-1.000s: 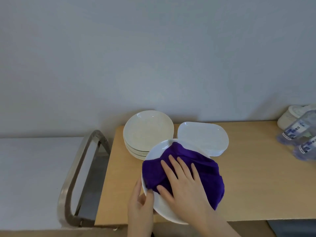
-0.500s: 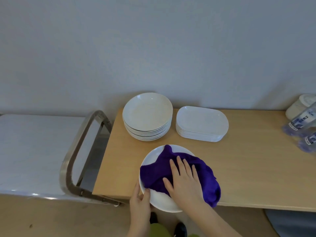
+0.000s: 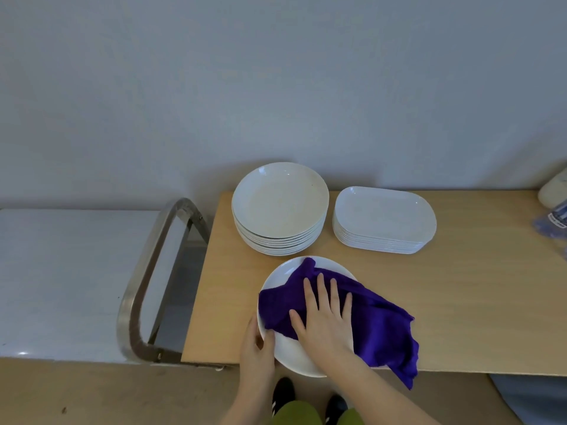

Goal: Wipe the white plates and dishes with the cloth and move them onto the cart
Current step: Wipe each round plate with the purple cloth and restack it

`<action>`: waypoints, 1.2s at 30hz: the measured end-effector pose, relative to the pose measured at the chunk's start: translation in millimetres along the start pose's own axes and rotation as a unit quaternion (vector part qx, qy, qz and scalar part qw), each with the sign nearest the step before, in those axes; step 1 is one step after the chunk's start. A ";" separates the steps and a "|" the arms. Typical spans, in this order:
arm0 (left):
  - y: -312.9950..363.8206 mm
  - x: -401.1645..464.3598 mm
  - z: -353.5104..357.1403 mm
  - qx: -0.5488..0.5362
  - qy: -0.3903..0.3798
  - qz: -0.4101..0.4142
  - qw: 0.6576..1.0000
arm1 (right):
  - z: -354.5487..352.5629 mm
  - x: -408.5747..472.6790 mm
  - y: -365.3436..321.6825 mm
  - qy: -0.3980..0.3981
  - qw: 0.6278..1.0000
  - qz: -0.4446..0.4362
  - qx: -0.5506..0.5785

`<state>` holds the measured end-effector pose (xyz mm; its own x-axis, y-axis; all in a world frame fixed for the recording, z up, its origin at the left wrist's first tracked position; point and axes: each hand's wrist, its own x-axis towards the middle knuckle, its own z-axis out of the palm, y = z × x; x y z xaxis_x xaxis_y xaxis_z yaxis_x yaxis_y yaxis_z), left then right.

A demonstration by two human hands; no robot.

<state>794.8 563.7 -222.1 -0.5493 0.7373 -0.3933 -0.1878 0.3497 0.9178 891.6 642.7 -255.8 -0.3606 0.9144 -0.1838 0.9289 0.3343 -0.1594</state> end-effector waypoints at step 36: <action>29.1 93.2 -14.8 0.334 -0.118 0.044 0.934 | 8.4 31.1 -15.1 0.052 0.993 -0.108 -0.020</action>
<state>726.1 634.1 -231.3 -0.3293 0.8594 -0.3911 0.4433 0.5065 0.7396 865.7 664.2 -267.3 -0.5438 0.8378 -0.0478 0.8337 0.5328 -0.1450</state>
